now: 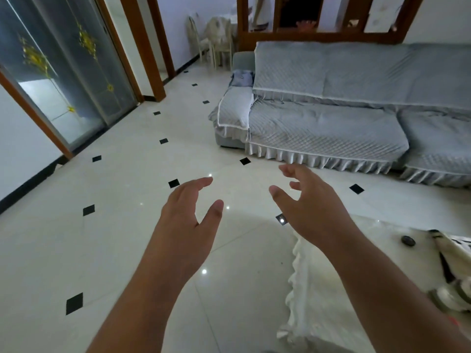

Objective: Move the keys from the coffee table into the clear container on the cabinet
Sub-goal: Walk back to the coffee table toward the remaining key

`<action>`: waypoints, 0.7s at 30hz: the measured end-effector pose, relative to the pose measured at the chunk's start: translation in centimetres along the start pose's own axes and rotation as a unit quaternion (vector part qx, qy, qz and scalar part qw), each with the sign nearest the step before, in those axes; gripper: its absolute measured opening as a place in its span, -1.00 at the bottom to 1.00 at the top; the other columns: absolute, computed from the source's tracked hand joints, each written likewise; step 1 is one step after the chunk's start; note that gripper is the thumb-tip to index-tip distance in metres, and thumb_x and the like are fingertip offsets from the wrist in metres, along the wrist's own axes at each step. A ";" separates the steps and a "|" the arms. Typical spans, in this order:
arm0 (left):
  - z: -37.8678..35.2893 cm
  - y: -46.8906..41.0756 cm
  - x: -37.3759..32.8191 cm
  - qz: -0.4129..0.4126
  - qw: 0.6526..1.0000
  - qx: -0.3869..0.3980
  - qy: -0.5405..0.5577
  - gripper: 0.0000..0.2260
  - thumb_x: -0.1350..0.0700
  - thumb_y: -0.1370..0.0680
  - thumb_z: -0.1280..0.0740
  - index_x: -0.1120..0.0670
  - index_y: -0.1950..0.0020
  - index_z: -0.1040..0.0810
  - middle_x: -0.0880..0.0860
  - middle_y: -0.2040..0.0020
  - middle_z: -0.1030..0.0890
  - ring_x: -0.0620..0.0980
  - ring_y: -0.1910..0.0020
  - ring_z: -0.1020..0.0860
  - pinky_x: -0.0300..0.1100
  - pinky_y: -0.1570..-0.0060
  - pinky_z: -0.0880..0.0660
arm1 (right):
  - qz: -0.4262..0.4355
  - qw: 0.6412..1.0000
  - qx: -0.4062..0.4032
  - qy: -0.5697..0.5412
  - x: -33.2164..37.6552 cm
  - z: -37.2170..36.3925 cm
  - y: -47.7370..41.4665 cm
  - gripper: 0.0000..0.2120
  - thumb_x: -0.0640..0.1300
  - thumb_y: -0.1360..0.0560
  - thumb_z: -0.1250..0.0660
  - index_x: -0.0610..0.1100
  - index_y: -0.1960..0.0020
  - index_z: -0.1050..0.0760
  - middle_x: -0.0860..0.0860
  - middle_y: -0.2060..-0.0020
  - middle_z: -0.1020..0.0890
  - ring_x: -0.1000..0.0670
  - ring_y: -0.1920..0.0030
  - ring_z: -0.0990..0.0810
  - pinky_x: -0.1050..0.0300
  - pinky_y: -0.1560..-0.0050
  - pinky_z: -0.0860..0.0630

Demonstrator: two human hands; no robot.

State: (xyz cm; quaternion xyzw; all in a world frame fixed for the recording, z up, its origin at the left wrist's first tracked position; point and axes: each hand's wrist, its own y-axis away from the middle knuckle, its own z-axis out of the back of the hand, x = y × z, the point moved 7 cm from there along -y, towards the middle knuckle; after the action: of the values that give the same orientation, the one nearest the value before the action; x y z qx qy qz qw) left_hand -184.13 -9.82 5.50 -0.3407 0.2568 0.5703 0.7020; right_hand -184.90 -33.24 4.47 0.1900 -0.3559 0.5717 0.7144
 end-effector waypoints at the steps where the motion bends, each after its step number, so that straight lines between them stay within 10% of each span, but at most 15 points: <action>1: -0.2 -0.5 0.1 -0.005 1.000 0.004 0.001 -0.64 -0.15 -0.54 -0.25 -0.30 -0.34 -0.35 -0.32 -0.26 -0.35 -0.25 -0.32 -0.33 -0.10 -0.25 -0.36 | -0.002 1.000 -0.004 0.001 -0.1 -0.1 -0.4 -0.54 0.17 -0.53 -0.30 0.14 -0.40 -0.36 0.21 -0.33 -0.48 0.14 -0.29 -0.47 0.08 -0.24 -0.41; 21: -5.0 -23.8 2.6 -0.006 0.998 0.006 -0.055 -0.64 -0.19 -0.54 -0.20 -0.36 -0.33 -0.28 -0.40 -0.26 -0.28 -0.27 -0.31 -0.31 -0.16 -0.17 -0.36 | 0.013 0.997 0.038 -0.065 -0.4 -8.5 -25.3 -0.53 0.19 -0.53 -0.29 0.15 -0.41 -0.34 0.23 -0.33 -0.48 0.17 -0.28 -0.47 0.18 -0.15 -0.37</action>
State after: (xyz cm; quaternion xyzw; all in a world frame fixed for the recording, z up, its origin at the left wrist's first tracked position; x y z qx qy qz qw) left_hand -160.23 -14.82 4.82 -0.3066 0.2192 0.5819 0.7206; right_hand -158.40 -34.66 1.82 0.2492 -0.3815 0.5804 0.6749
